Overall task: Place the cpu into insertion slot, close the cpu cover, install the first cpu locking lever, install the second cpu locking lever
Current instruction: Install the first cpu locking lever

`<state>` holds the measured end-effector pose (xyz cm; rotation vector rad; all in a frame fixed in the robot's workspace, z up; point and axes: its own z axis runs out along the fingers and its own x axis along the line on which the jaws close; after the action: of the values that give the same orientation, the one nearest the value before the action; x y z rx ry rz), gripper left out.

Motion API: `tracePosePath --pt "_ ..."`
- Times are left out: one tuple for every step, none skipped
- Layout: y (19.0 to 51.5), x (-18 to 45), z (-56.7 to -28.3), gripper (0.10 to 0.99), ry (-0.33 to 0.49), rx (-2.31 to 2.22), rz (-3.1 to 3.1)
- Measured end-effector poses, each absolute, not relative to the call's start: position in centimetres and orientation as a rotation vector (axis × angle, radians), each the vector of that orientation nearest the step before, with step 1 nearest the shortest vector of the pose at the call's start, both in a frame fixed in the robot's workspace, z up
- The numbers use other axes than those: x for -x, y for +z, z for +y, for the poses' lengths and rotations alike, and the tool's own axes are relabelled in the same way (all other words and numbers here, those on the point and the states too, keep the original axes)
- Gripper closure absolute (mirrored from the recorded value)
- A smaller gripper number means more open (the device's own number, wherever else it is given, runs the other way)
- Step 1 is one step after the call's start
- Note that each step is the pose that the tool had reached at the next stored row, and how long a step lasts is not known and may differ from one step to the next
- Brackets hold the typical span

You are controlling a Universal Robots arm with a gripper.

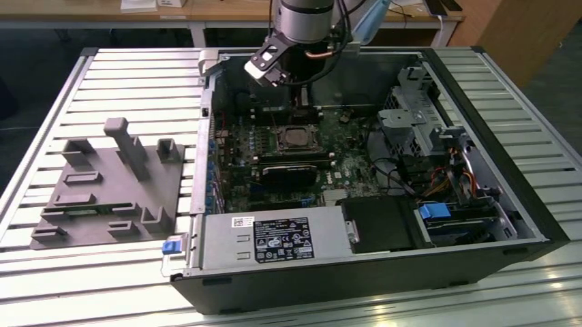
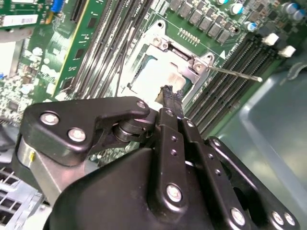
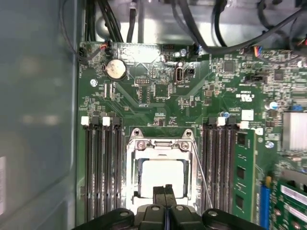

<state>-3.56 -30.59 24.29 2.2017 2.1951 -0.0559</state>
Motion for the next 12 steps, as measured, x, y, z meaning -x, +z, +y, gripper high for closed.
tracePosePath --pt "24.7 3.6 -30.6 0.98 -0.056 -2.202 2.195" --pt "25.1 3.6 -30.6 0.98 -0.056 -2.202 2.195" --pt "25.5 3.6 -30.6 0.98 -0.056 -2.202 2.195" --pt "25.9 3.6 -30.6 0.98 -0.055 -2.202 2.195" --pt "26.2 3.6 -30.6 0.98 -0.056 -2.201 2.195" --pt "26.5 3.6 -30.6 0.98 -0.055 -2.201 2.195" --pt "26.7 3.6 -30.6 0.98 -0.055 -2.201 2.195" --pt "26.8 3.6 -30.6 0.98 -0.055 -2.2 2.195" --pt "26.8 3.6 -30.6 0.98 -0.054 -2.191 2.204" --pt "26.8 3.6 -30.6 0.98 -0.054 -2.173 2.222" --pt "26.8 3.6 -30.6 0.98 -0.054 -2.152 2.241" --pt "26.8 3.6 -30.6 0.98 -0.053 -2.132 2.261"
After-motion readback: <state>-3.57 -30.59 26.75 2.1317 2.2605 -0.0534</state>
